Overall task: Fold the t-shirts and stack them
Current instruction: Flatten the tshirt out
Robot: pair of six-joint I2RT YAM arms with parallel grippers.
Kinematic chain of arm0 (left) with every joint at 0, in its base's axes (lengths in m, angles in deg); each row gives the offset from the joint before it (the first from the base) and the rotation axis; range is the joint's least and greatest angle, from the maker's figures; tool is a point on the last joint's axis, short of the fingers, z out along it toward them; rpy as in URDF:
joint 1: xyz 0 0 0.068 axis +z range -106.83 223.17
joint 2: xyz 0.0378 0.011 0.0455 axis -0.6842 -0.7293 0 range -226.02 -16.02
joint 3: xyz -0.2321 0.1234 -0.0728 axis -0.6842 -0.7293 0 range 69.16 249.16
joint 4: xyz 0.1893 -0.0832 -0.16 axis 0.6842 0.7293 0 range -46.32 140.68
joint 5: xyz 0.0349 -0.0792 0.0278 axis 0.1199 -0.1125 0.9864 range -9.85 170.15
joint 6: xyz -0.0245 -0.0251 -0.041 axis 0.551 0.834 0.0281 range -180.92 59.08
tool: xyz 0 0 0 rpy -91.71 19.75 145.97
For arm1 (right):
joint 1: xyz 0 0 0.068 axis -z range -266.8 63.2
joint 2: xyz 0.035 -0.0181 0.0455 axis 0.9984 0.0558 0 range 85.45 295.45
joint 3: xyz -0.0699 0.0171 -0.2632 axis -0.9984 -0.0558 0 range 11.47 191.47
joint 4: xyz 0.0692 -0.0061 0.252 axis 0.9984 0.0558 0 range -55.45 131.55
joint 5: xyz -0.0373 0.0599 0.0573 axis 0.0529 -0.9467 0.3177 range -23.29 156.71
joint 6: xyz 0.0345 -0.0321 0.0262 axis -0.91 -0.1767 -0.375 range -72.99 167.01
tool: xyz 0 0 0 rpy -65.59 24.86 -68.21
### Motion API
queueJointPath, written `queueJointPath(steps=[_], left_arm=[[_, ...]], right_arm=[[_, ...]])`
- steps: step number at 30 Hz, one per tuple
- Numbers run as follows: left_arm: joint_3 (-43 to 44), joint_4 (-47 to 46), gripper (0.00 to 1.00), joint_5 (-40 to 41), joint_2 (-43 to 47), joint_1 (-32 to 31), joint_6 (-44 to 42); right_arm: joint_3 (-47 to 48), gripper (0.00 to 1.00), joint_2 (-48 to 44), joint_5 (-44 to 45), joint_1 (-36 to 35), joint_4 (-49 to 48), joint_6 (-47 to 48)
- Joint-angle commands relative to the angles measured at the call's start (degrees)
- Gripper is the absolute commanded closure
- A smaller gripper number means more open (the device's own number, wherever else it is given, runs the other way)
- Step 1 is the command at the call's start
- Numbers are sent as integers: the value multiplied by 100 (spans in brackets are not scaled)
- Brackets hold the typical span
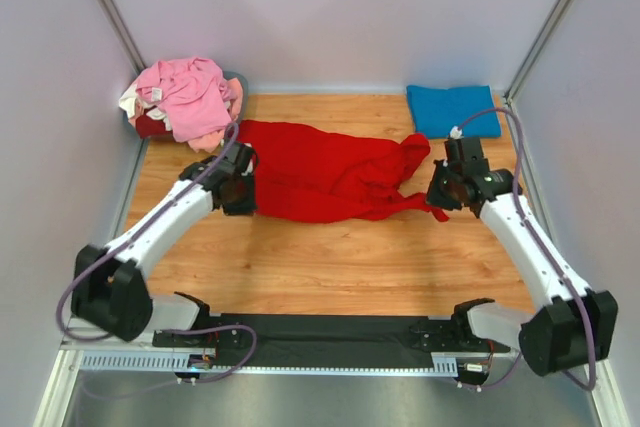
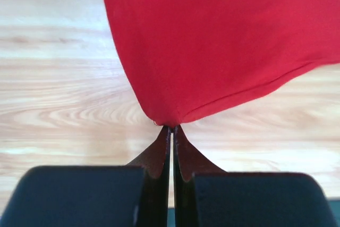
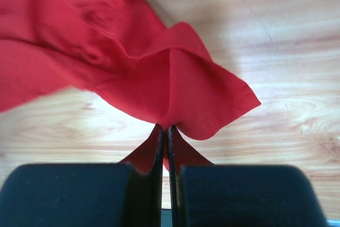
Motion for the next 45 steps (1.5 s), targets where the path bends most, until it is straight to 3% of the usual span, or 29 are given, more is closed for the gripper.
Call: queueJointPath(steps=[1,5,10,14,19,23,29,33,37,40,42,44,45], left_arm=[[844,796,100,164,1228,-37,-269],[1888,1333,100,-161,2326,-55,-751],[3331,1782,100,-738,3013,-55,-1235],[4227,1423,100,-1583,3601,-55,-1622],[4695,465,100,-2752,4218,-55,-1684],[5457,244,100,-2939,4281,-55,-1640],[6495,472,100,-2430,3684,-55,-1622],[6998,1191,100,-1754,2849,-55,-1710],[6174,886,100,-1287,2418,-55,-1763],[5576,868,100,-1024,1490,76,-1842],[5347,851,100,-1511,978,784,-1676],[4866,667,100,-1568,222,1174,-1412],[4767,596,100,-1359,-59,1402,-1377]], right_arm=[[718,100,-854,-227,16,230,-111],[1473,100,-1584,-299,16,809,-225],[2362,100,-2611,-413,16,1172,-226],[3012,100,-3419,-457,16,936,-103],[3478,100,-4335,-396,7,276,3],[4179,100,-4521,-326,16,-120,292],[6033,100,-3354,-132,16,125,802],[6422,100,-2318,402,16,266,970],[6214,100,-1148,746,7,574,917],[5740,100,-94,1071,16,417,829],[5545,100,782,1264,25,241,881],[5360,100,1374,1335,25,-214,995],[5430,100,2116,1266,42,-295,1153]])
